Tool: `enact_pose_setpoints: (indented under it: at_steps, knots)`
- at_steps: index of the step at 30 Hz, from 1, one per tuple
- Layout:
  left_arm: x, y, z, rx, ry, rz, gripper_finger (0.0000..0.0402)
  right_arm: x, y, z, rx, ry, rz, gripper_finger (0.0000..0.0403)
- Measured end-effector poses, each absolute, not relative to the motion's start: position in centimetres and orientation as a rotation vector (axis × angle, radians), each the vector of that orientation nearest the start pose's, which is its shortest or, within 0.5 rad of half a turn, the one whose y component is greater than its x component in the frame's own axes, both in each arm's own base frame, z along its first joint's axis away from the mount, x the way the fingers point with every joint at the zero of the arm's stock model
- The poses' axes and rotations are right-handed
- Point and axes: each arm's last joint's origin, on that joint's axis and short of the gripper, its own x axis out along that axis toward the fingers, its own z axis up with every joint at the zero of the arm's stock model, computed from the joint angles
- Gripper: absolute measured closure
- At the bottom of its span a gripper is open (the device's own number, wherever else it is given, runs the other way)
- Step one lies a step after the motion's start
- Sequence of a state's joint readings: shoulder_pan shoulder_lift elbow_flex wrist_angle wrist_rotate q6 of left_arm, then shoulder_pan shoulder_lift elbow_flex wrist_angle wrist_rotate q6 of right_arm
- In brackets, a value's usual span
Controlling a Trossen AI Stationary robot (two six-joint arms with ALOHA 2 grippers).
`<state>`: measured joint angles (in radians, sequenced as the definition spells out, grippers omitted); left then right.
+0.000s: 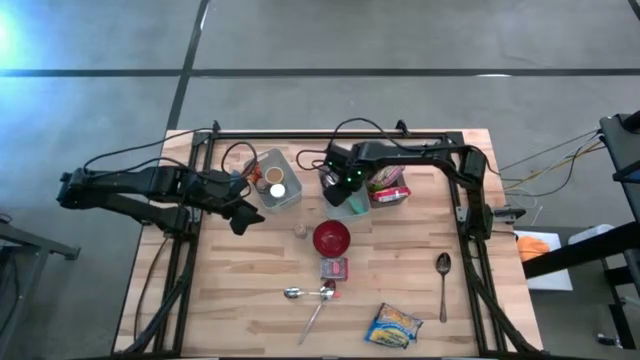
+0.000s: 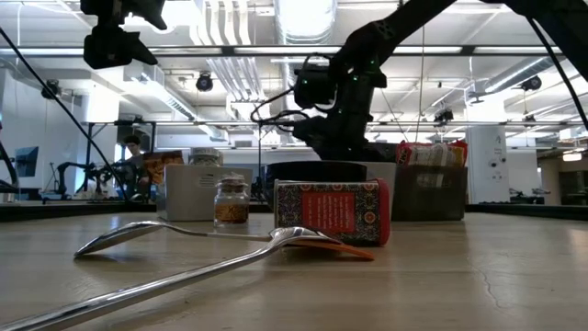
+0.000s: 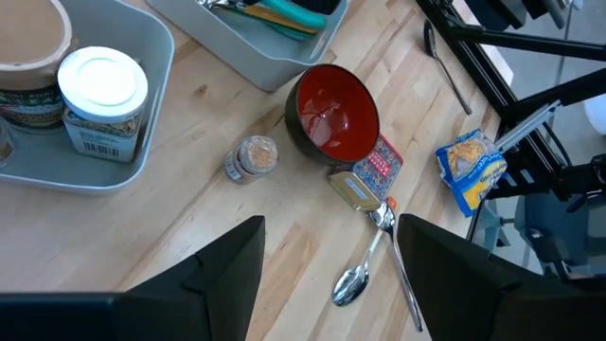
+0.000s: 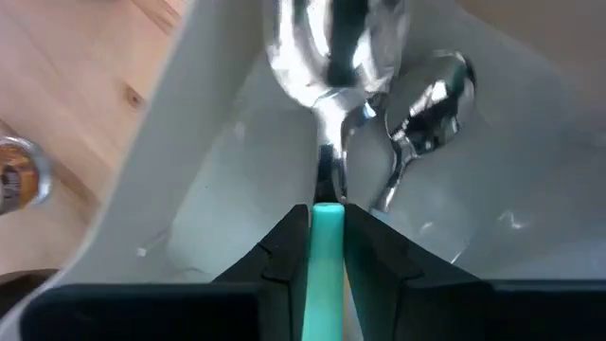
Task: Pick & Place Food Item
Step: Put the light blue spoon into the right white bin, then put the brown seasoning bottle into the left white bin
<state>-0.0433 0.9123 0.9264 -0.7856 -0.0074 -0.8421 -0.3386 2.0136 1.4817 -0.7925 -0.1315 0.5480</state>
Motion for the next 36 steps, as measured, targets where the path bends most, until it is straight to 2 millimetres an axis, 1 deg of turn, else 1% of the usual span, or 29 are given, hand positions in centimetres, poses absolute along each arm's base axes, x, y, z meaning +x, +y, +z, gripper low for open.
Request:
enact_pose_setpoints:
  at_steps: [5, 16, 19, 22, 26, 30, 33, 36]
  knots:
    - [17.2, -0.7, 30.8, -0.780, 0.738, 0.292, 0.0156, 37.2, -12.7, 16.8, 0.778, 1.254, -0.542, 0.0332]
    - [17.2, -0.7, 30.8, -0.780, 0.738, 0.292, 0.0156, 37.8, -12.8, 16.9, 0.763, 1.195, -0.506, 0.0332]
    - [17.2, -0.7, 30.8, -0.780, 0.738, 0.291, 0.0156, 37.8, -12.8, 17.0, 0.763, 1.197, -0.484, 0.0313]
    - [17.2, -0.7, 30.8, -0.780, 0.739, 0.292, 0.0156, 37.9, -12.6, 17.0, 0.786, 1.198, -0.435, 0.0279]
    - [17.2, -0.7, 30.8, -0.777, 0.739, 0.291, 0.0156, 37.8, -12.5, 17.4, 0.812, 1.196, -0.420, 0.0230]
    - [17.7, -0.8, 30.5, -0.732, 0.764, 0.279, 0.0156, 37.6, -11.8, 18.8, 0.851, 1.171, -0.384, 0.0198]
    - [18.7, -0.9, 30.0, -0.670, 0.819, 0.242, 0.0156, 37.0, -10.9, 21.0, 0.847, 1.146, -0.369, 0.0186]
    - [20.3, -1.0, 29.5, -0.582, 0.879, 0.203, 0.0156, 36.0, -9.7, 23.6, 0.826, 1.120, -0.345, 0.0184]
